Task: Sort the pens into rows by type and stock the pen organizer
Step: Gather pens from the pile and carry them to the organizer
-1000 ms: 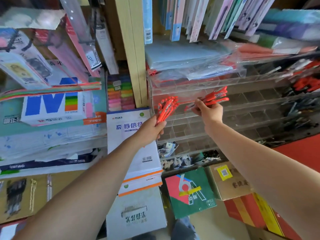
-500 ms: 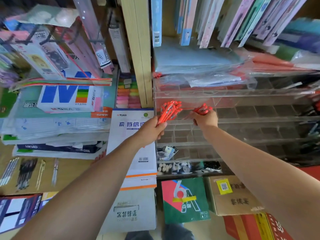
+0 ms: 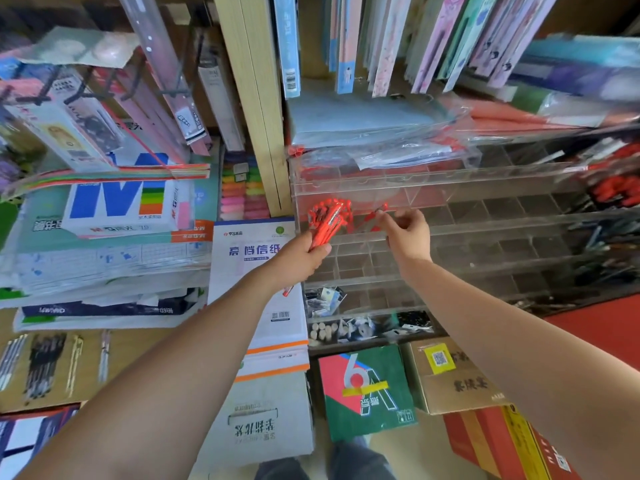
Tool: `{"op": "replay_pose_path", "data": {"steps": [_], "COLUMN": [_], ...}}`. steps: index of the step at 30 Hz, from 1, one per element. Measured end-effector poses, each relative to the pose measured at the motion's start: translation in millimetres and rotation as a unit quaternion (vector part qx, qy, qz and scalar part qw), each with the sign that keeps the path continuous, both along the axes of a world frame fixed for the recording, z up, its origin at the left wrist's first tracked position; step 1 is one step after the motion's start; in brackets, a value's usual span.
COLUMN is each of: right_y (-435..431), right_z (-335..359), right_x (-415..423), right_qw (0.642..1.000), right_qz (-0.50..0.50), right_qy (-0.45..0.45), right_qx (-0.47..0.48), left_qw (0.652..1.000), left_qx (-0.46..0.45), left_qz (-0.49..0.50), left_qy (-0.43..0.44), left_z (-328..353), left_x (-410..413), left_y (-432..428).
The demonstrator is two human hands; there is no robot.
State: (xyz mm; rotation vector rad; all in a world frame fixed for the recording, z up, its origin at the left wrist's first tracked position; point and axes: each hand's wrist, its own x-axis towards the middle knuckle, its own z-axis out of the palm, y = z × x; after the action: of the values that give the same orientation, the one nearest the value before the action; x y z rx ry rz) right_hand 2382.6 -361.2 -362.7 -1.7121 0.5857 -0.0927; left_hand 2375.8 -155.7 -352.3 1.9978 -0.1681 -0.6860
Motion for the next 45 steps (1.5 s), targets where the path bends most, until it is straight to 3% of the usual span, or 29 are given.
{"op": "replay_pose_path", "data": {"steps": [4, 7, 13, 17, 20, 26, 34, 45], "right_y": [16.4, 20.7, 10.2, -5.0, -20.7, -36.2, -16.5, -17.3], "right_z": [26.0, 25.7, 20.4, 27.7, 37.1, 37.6, 22.2, 20.9], "right_x": [-25.3, -33.4, -32.7, -24.1, -10.0, 16.9, 19.4, 26.9], "right_qw": [0.979, 0.959, 0.972, 0.984, 0.995, 0.998, 0.994, 0.997], "right_qz": [0.148, 0.21, 0.136, 0.106, 0.029, -0.066, -0.015, -0.038], "right_qy": [0.013, 0.062, 0.077, 0.061, 0.031, -0.001, -0.001, 0.0], "right_qx": [0.14, 0.179, 0.173, 0.132, 0.087, 0.015, -0.112, -0.065], "left_qw": [0.998, 0.993, 0.989, 0.987, 0.981, 0.979, 0.981, 0.987], "left_qx": [0.025, 0.021, 0.058, 0.116, 0.175, 0.188, 0.175, 0.143], "left_qz": [-0.053, -0.112, -0.135, -0.105, -0.048, -0.012, 0.005, 0.017], "left_qy": [0.002, -0.001, -0.007, -0.032, -0.074, -0.072, -0.082, -0.075], "left_z": [2.8, 9.9, 17.1, 17.8, 17.3, 16.1, 14.5, 14.5], "left_x": [-5.5, -10.6, -11.2, -4.2, 2.1, 12.2, 16.9, 18.5], "left_y": [-15.5, -30.8, -46.7, -46.8, -38.0, -34.5, -45.3, -43.5]}}
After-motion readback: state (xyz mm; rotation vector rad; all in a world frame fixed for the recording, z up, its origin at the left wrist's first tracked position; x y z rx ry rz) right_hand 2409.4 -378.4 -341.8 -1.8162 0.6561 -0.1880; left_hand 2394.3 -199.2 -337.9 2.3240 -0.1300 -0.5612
